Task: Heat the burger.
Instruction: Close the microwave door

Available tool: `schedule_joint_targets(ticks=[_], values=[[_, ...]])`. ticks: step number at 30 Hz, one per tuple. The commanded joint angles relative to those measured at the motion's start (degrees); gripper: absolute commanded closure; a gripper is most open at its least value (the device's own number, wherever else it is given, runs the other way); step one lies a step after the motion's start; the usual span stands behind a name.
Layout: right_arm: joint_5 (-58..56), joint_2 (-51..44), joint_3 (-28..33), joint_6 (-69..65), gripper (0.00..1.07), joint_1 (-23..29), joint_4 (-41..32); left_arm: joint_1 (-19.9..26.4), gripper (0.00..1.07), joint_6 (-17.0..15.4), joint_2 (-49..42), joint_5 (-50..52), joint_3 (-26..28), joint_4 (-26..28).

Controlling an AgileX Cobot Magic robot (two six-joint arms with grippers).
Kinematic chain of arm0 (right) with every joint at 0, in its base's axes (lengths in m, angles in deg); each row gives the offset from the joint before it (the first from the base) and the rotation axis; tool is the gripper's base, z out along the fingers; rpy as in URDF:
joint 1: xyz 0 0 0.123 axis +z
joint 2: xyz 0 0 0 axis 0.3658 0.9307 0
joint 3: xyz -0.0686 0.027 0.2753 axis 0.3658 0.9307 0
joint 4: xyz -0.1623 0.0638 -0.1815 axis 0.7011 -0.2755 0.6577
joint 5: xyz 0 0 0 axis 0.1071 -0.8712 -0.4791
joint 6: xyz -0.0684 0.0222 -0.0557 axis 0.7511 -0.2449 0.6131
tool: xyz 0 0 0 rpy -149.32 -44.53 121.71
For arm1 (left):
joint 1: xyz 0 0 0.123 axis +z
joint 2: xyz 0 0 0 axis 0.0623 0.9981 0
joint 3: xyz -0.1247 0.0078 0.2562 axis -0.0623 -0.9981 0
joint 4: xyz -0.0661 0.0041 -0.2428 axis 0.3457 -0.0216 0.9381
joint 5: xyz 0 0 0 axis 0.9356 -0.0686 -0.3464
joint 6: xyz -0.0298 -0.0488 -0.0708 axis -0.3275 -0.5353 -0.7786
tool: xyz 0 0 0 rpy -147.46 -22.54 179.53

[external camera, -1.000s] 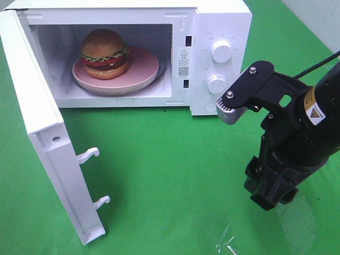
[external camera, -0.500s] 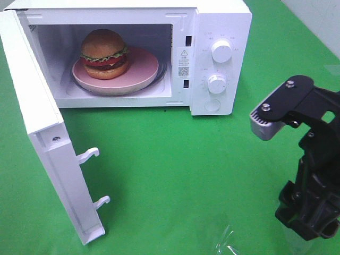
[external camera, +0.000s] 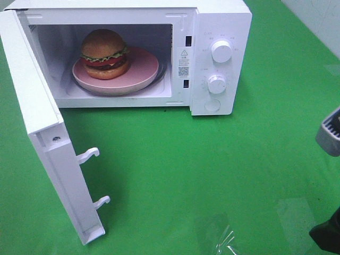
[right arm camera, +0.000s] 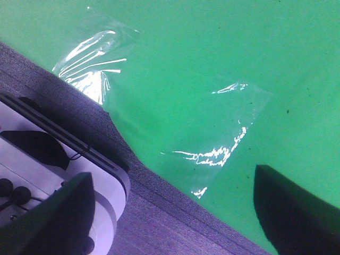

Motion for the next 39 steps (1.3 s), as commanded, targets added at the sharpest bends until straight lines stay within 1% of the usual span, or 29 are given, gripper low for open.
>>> schedule_joint_targets(ticks=[1,2,3,4,5,6,7,9,10,11,14,16,17,18,19,21,22,23,26,28,29,30,34,39], values=[[-0.92,-4.01,1.89,-1.38,0.31,-2.86,-0.86,-0.23,0.07,0.0,-0.92,0.34,-0.17,0.29],[-1.43,-6.13,2.18,-1.2,0.31,-7.16,-1.2,-0.23,0.07,0.0,-0.92,0.34,-0.17,0.29],[-1.43,-6.13,2.18,-1.2,0.31,-7.16,-1.2,-0.23,0.07,0.0,-0.92,0.34,-0.17,0.29],[-1.49,-7.1,2.23,-0.86,0.31,-8.82,-1.38,-0.23,0.07,0.0,-0.92,0.34,-0.17,0.29],[-1.49,-7.1,2.23,-0.86,0.31,-8.82,-1.38,-0.23,0.07,0.0,-0.92,0.34,-0.17,0.29],[-1.66,-9.68,2.23,0.46,0.31,-12.78,-2.01,-0.23,0.07,0.0,-0.92,0.34,-0.17,0.29],[-1.66,-9.68,2.23,0.46,0.31,-12.78,-2.01,-0.23,0.07,0.0,-0.92,0.34,-0.17,0.29],[-2.06,-15.36,2.23,2.52,0.31,-18.62,-3.44,-0.23,0.07,0.0,-0.92,0.34,-0.17,0.29],[-2.06,-15.36,2.23,2.52,0.31,-18.62,-3.44,-0.23,0.07,0.0,-0.92,0.34,-0.17,0.29],[-2.41,-18.11,2.23,3.21,0.31,-21.54,-3.9,-0.23,0.07,0.0,-0.92,0.34,-0.17,0.29],[-2.46,-19.37,2.23,3.32,0.31,-22.63,-3.9,-0.23,0.07,0.0,-0.92,0.34,-0.17,0.29],[-2.58,-25.67,2.23,3.9,0.31,-27.5,-3.84,-0.23,0.07,0.0,-0.92,0.34,-0.17,0.29],[-2.58,-25.67,2.23,3.9,0.31,-27.5,-3.84,-0.23,0.07,0.0,-0.92,0.34,-0.17,0.29],[-2.98,-28.99,2.23,4.81,0.31,-29.79,-3.61,-0.23,0.07,0.0,-0.92,0.34,-0.17,0.29],[-2.98,-28.99,2.23,4.81,0.31,-29.79,-3.61,-0.23,0.07,0.0,-0.92,0.34,-0.17,0.29],[-2.92,-33.75,2.23,5.56,0.31,-32.95,-3.55,-0.23,0.07,0.0,-0.92,0.34,-0.17,0.29],[-2.92,-33.75,2.23,5.56,0.31,-32.95,-3.55,-0.23,0.07,0.0,-0.92,0.34,-0.17,0.29],[-2.81,-36.73,2.23,5.67,0.31,-34.84,-3.55,-0.23,0.07,0.0,-0.92,0.34,-0.17,0.29],[-2.81,-38.27,2.29,5.67,0.31,-35.87,-3.55,-0.23,0.07,0.0,-0.92,0.34,-0.17,0.29],[-3.04,-43.6,2.29,5.67,0.31,-39.02,-3.61,-0.23,0.07,0.0,-0.92,0.34,-0.17,0.29],[-3.04,-43.6,2.29,5.67,0.31,-39.02,-3.61,-0.23,0.07,0.0,-0.92,0.34,-0.17,0.29],[-3.04,-45.72,2.35,5.67,0.31,-40.11,-3.61,-0.23,0.07,0.0,-0.92,0.34,-0.17,0.29],[-3.04,-48.01,3.67,5.61,0.31,-40.91,-3.72,-0.23,0.07,0.0,-0.92,0.34,-0.17,0.29],[-3.04,-51.39,3.61,5.5,0.31,-42.34,-3.78,-0.23,0.07,0.0,-0.92,0.34,-0.17,0.29]])
